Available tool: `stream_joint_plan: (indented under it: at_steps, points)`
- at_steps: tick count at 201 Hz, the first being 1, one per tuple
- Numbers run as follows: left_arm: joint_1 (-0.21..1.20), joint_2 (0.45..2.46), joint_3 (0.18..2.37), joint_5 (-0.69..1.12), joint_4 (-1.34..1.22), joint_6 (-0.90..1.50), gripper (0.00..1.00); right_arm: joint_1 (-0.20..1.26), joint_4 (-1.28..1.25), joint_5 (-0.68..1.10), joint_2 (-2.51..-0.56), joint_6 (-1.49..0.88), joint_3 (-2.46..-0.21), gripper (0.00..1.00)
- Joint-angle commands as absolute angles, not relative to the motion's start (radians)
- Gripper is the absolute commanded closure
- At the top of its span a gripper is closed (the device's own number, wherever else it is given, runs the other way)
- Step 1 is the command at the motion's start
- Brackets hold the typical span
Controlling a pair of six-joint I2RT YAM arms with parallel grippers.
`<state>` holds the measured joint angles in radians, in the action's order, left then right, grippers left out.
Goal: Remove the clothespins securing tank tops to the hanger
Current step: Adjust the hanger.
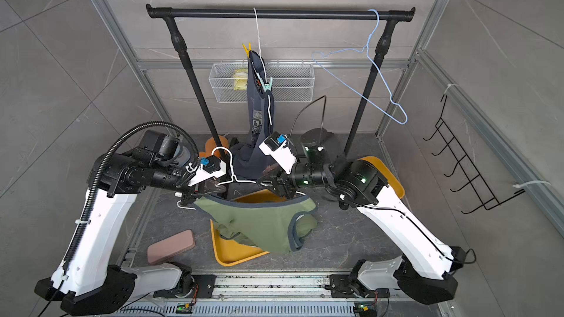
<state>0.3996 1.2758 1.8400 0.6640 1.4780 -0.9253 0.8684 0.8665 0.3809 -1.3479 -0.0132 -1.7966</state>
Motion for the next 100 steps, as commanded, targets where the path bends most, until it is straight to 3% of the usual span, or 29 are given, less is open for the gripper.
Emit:
stream_joint_plan:
  at_steps: [1, 80, 100]
  points:
    - [0.403, 1.254, 1.873, 0.712, 1.502, -0.954, 1.00, 0.909, 0.903, 0.306, -1.374, 0.047, -1.844, 0.57]
    - [0.403, 1.262, 1.898, 0.694, 1.513, -0.980, 1.00, 0.968, 0.888, 0.277, -1.491, 0.075, -1.889, 0.60]
    - [0.403, 1.261, 1.921, 0.658, 1.513, -0.983, 1.00, 0.967, 0.889, 0.278, -1.532, 0.084, -1.929, 0.74]
